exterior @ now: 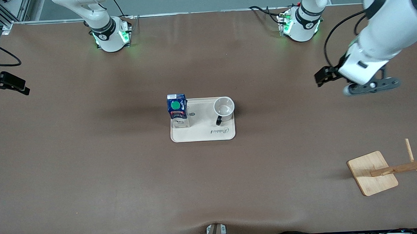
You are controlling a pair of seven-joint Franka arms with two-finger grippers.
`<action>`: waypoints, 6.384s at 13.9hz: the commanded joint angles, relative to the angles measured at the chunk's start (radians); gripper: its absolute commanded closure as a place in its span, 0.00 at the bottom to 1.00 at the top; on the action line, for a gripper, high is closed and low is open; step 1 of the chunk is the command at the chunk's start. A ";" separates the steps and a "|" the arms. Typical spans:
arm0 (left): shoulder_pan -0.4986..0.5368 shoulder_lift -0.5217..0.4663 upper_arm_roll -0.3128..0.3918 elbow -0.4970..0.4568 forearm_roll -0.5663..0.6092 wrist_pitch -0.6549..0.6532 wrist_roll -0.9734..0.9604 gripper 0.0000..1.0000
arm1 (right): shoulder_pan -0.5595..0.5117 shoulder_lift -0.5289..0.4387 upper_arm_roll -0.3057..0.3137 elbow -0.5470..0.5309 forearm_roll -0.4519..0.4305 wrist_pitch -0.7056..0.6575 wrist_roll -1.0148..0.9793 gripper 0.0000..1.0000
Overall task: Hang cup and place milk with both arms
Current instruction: 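Move the left gripper from rest toward the white mug on the tray, then lower the left gripper and grasp the white mug by its rim, then lift the mug with the left gripper while the right gripper reaches the milk, then hang the mug on the stand while the right gripper grasps the milk, then carry the milk carton off the tray with the right gripper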
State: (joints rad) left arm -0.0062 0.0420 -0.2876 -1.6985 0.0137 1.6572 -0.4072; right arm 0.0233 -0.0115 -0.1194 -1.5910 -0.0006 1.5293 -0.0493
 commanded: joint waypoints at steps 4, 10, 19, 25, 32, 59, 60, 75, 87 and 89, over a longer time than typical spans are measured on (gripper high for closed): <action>-0.049 0.097 -0.148 -0.075 0.002 0.175 -0.361 0.00 | -0.013 0.094 0.009 0.029 0.013 -0.015 -0.014 0.00; -0.208 0.252 -0.150 -0.167 0.002 0.447 -0.648 0.00 | -0.017 0.160 0.010 0.028 0.016 0.049 -0.014 0.00; -0.337 0.530 -0.150 -0.161 0.193 0.621 -1.019 0.15 | 0.043 0.212 0.014 0.026 0.051 0.100 0.000 0.00; -0.340 0.533 -0.151 -0.138 0.200 0.619 -1.038 1.00 | 0.047 0.214 0.015 0.002 0.079 0.086 0.011 0.00; -0.337 0.486 -0.151 -0.075 0.258 0.535 -1.018 1.00 | 0.121 0.205 0.015 -0.038 0.205 0.028 0.319 0.00; 0.512 0.208 -0.171 -0.352 0.327 1.520 -0.723 1.00 | 0.708 0.438 0.014 -0.026 0.142 0.359 0.600 0.00; 0.528 0.196 -0.171 -0.375 0.327 1.521 -0.729 1.00 | 0.724 0.442 0.012 -0.026 0.140 0.368 0.617 0.00; 0.632 0.184 -0.186 -0.446 0.334 1.523 -0.840 1.00 | 0.565 0.470 0.009 0.229 0.275 0.033 0.611 1.00; 0.660 0.162 -0.188 -0.455 0.336 1.524 -0.843 1.00 | 0.036 0.334 0.003 0.030 0.071 -0.032 0.045 1.00; 0.661 0.162 -0.188 -0.457 0.336 1.524 -0.843 1.00 | -0.002 0.331 0.003 -0.039 0.039 0.032 -0.016 1.00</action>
State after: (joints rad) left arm 0.6406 0.2392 -0.4650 -2.1238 0.3541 3.1600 -1.2341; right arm 0.0432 0.3585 -0.1417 -1.5362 0.0794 1.5039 -0.0188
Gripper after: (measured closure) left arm 0.943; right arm 0.326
